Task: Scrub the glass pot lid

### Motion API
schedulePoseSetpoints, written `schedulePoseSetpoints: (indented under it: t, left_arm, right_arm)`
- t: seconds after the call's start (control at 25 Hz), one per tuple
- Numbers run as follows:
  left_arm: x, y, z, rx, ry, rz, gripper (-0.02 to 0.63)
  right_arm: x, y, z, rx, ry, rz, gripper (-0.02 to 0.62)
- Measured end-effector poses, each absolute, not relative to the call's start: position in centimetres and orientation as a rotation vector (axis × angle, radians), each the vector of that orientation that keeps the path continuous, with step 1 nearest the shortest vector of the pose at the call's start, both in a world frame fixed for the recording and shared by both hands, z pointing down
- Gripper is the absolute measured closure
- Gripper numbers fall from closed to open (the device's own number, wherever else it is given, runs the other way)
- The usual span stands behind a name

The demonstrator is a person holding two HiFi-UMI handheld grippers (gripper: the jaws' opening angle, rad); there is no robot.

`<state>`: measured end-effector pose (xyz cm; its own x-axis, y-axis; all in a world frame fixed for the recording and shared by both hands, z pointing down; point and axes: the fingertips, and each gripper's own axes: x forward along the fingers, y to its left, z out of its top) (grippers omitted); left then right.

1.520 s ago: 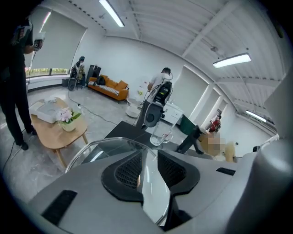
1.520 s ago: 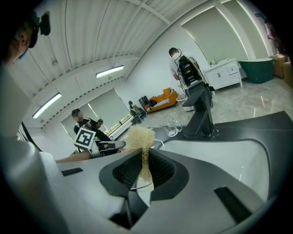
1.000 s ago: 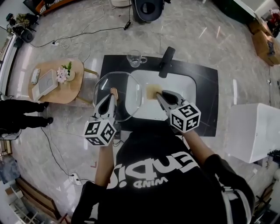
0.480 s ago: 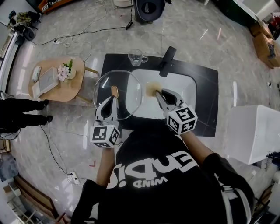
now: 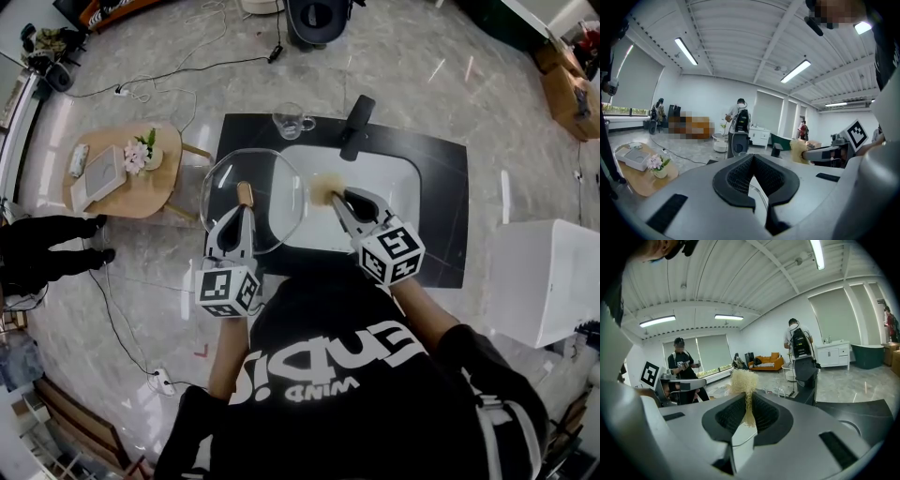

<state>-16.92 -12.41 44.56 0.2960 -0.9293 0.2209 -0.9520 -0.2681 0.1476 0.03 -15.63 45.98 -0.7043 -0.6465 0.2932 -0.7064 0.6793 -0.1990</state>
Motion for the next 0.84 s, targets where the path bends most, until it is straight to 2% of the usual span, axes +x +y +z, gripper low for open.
schedulePoseSetpoints:
  t: [0.84]
  left_arm:
    - [-15.97,-12.20,44.83,2.330,-1.677,0.160,0.592]
  right_arm:
    - [0.82,-15.37,45.64,1.058,-2.709,0.451,0.558]
